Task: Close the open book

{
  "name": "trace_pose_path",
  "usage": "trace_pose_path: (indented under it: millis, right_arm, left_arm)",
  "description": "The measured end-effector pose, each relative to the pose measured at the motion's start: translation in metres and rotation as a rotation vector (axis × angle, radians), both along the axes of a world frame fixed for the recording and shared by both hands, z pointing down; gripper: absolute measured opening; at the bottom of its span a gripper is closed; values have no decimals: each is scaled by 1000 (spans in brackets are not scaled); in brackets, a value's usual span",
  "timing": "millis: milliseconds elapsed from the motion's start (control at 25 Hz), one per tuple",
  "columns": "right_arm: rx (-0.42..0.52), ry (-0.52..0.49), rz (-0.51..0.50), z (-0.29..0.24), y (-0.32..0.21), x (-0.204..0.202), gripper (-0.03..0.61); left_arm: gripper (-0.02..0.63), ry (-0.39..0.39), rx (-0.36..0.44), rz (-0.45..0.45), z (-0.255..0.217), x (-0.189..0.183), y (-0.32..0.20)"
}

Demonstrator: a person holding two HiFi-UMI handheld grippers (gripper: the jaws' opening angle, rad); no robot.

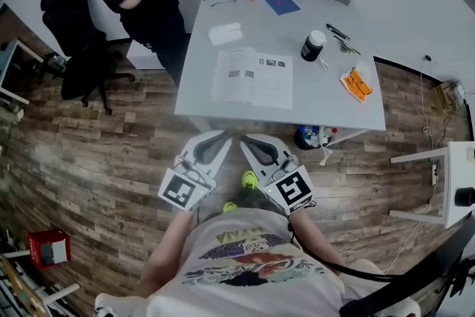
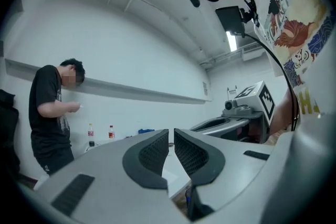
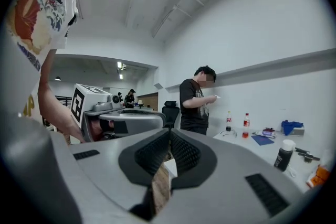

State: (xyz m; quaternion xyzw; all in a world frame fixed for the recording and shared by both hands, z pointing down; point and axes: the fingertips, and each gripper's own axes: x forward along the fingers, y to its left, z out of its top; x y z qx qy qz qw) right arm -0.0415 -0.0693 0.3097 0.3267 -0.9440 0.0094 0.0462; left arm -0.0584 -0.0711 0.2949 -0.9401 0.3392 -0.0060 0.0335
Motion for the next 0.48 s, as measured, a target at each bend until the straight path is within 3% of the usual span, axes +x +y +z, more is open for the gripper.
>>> trace_pose_path:
  millis: [120, 240, 360, 480]
  right_arm:
    - [59, 12, -27, 0, -29, 9, 23]
    - [17, -10, -28, 8, -56, 17, 25]
    - [-38, -6, -22, 22, -80, 20, 29]
    - [-10, -5, -33, 28, -95, 14, 96]
  left_arm:
    - [15, -31, 8, -7, 6, 12, -28]
    - [15, -86, -10, -29, 23, 19, -55]
    - [15, -88, -38, -47, 35, 19, -77]
    - [14, -107, -52, -46, 48, 15, -91]
